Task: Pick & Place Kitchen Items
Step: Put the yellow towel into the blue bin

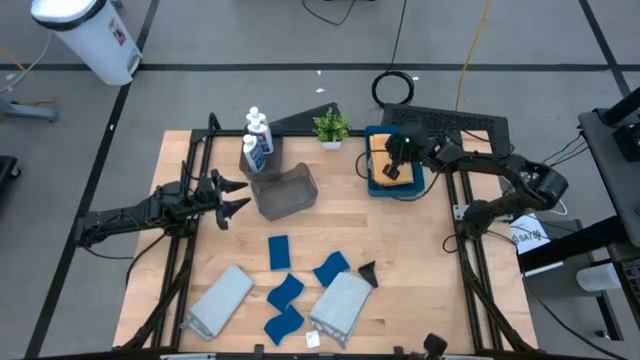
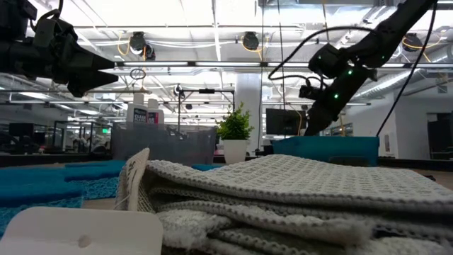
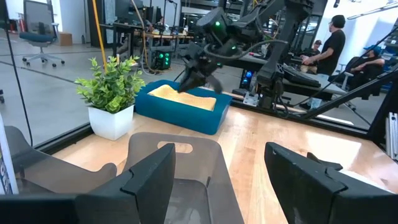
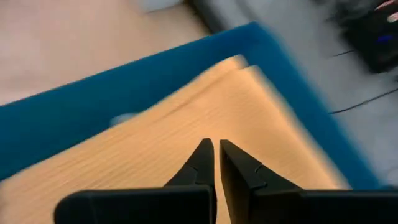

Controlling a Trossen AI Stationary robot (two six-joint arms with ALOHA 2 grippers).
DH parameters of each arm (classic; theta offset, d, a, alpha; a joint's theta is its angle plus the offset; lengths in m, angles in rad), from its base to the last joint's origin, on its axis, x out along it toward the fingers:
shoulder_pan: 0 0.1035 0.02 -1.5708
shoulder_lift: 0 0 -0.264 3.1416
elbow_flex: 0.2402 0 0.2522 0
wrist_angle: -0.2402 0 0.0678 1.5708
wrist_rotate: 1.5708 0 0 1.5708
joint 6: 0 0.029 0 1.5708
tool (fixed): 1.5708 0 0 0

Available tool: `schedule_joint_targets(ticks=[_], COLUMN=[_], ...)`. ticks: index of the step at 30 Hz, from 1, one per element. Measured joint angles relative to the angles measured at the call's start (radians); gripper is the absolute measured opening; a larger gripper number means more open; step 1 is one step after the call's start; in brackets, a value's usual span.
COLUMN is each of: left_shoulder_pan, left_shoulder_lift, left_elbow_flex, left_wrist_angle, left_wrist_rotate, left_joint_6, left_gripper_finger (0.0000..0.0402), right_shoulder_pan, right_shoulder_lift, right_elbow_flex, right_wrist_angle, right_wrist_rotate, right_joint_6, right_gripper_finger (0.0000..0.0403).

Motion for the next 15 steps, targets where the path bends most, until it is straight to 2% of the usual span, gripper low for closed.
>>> schedule_joint_targets(ticks=[5, 10, 15], left_shoulder_pan=[0.0, 0.0, 0.0], left_shoulder_lift=[0.0, 0.0, 0.0], left_elbow_flex=[0.0, 0.0, 0.0], left_wrist_angle=[0.0, 0.0, 0.0], left_wrist_rotate=[0.0, 0.0, 0.0], left_joint_6=[0.0, 0.0, 0.0], left_gripper_finger=[0.0251, 0.0251, 0.0251], right_shoulder_pan=[0.041, 0.065, 0.067], right_shoulder_lift=[-0.03, -0.012, 0.01], right_elbow_flex=[0.0, 0.0, 0.0], right_wrist_angle=[-0.159, -0.256, -0.245], right_wrist_rotate=[-0.147, -0.143, -0.142], right_joint_6=[0.104, 0.132, 0.133], right_gripper_finger=[0.0004, 0.0004, 0.0004])
